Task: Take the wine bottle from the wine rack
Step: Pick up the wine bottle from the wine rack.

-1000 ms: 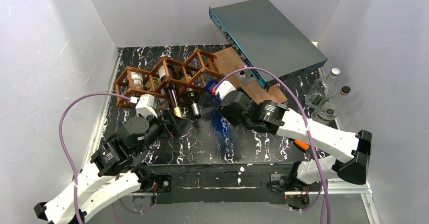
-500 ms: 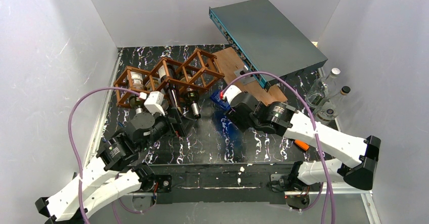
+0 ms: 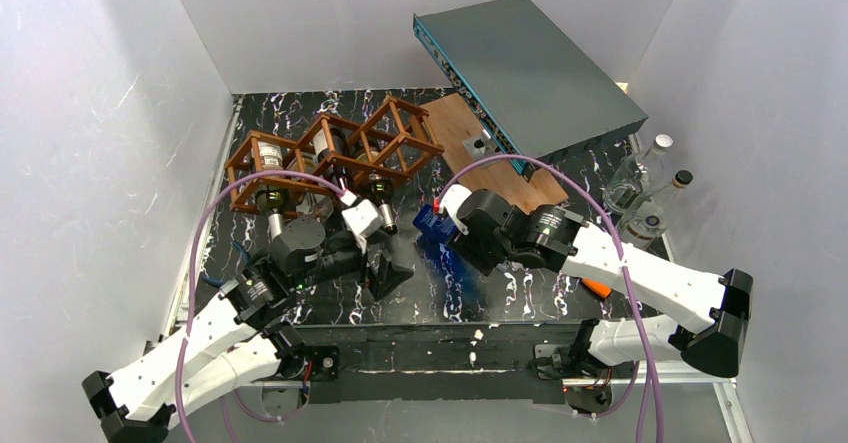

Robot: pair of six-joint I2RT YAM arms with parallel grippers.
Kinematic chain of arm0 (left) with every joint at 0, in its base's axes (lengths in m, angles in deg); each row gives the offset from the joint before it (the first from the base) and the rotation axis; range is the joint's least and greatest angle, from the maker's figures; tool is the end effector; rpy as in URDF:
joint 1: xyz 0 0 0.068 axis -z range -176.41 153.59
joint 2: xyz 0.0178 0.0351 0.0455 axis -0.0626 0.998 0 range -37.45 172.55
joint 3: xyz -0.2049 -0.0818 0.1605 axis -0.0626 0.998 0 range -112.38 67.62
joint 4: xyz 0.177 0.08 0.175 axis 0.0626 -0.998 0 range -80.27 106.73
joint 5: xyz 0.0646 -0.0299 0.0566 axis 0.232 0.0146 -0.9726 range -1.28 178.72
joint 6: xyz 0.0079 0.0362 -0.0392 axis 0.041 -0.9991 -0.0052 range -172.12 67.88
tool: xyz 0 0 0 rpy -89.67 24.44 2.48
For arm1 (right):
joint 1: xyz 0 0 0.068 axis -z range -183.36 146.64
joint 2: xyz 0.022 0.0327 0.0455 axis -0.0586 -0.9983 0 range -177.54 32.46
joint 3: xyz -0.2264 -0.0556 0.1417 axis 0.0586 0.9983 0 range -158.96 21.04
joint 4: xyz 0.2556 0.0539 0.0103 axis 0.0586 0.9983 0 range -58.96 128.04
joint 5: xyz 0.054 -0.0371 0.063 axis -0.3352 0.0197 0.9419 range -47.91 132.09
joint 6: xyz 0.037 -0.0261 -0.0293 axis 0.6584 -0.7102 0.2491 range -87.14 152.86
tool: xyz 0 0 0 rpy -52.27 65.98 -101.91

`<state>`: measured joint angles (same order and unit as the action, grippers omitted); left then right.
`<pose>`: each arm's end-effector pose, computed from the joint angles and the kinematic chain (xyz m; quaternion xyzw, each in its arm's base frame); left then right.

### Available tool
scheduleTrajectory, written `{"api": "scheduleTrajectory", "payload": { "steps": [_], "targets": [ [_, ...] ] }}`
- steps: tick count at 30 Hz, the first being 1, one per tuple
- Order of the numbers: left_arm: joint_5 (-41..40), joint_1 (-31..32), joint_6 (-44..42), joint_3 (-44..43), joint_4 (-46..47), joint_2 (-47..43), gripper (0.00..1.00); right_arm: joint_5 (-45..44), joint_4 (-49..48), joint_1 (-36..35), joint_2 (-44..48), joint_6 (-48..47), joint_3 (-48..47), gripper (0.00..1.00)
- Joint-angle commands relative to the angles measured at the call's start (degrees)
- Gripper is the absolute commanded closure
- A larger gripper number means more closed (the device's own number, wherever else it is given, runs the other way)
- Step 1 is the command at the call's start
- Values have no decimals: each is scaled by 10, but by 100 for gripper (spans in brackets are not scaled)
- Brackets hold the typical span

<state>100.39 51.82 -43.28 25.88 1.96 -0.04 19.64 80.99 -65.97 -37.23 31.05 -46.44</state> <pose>0.0993 -0.1220 0.3324 0.3189 0.6979 -0.3727 0.5219 0.1229 0.2078 0.3272 -0.4411 0.8187 0.0021 0.3675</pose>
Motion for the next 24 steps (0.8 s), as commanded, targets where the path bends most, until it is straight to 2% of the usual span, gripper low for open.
{"api": "scheduleTrajectory", "payload": {
  "steps": [1,4,8,18,24],
  "targets": [
    [74,4,-139,33,72,8,2,10,-66,1,32,-13,-21,99],
    [86,7,-181,50,85,31,2,30,-58,1,26,-15,-24,99],
    [54,31,-223,85,130,45,2,42,-56,1,15,-9,-29,99],
    [-146,165,-308,152,242,84,2,90,-50,1,-30,37,-57,99],
    [-248,212,-355,181,339,133,2,126,-30,4,-65,51,-100,99]
  ]
}}
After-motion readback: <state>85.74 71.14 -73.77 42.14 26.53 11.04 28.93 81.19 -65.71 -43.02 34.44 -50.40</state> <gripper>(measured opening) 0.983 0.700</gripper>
